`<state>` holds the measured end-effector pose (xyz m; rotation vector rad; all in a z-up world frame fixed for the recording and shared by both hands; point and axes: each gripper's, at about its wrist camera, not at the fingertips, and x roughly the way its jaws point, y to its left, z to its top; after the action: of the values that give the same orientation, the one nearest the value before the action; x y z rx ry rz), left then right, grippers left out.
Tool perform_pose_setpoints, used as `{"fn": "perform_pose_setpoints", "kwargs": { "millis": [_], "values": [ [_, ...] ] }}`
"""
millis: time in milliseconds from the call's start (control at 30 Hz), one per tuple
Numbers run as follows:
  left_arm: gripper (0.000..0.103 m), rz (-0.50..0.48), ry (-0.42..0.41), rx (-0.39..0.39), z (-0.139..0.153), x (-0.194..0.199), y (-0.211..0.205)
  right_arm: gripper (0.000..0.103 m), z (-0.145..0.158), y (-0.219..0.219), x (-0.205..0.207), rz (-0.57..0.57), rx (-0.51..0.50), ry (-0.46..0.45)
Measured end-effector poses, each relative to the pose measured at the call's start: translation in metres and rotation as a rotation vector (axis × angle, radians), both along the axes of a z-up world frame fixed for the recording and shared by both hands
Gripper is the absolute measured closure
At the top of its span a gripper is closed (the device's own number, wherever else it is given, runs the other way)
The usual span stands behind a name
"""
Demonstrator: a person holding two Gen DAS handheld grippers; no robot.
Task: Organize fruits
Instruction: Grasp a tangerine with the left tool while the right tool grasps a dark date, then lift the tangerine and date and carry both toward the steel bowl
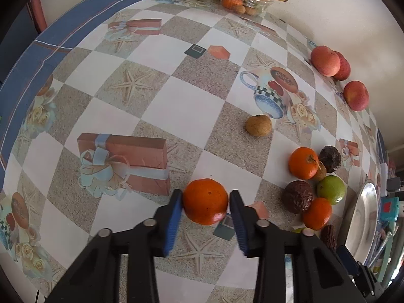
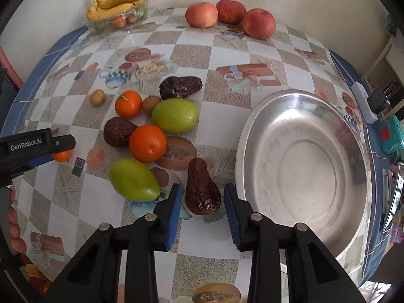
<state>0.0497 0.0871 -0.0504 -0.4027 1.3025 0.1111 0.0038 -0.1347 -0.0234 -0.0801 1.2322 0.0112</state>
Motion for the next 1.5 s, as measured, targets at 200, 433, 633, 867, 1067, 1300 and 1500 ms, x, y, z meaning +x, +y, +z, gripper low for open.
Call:
{"fn": "perform_pose_setpoints", "kwargs": {
  "millis": [200,433,633,867,1067,1300,1500],
  "values": [
    [0.066,0.001,-0.004,-0.010,0.002,0.000,0.000,0.072,-0.006,0.000,0.002,0.002,-0.015,0.029],
    [0.066,-0.003,-0.066,0.000,0.021,-0.007,0.002,0.085,0.004,0.001,-0.001,0.012,0.058,0.001],
    [0.066,-0.023,-0.056,0.021,0.022,-0.009,0.000,0.086,0.004,0.004,0.001,0.018,0.046,0.005],
    [0.066,-0.013,-0.033,0.015,0.017,-0.013,0.001,0.086,0.001,-0.004,0.004,-0.012,0.016,-0.001],
    [0.066,-0.023,-0.031,0.022,0.018,-0.014,-0.001,0.065,0.001,-0.009,0.006,-0.032,0.054,-0.004],
    [0.066,-0.032,-0.024,0.025,0.016,-0.013,-0.004,0.062,0.000,-0.010,0.011,-0.033,0.076,0.000],
    [0.066,-0.036,-0.023,0.026,0.015,-0.011,-0.005,0.058,-0.001,-0.004,0.011,-0.004,0.064,0.003]
  ]
}}
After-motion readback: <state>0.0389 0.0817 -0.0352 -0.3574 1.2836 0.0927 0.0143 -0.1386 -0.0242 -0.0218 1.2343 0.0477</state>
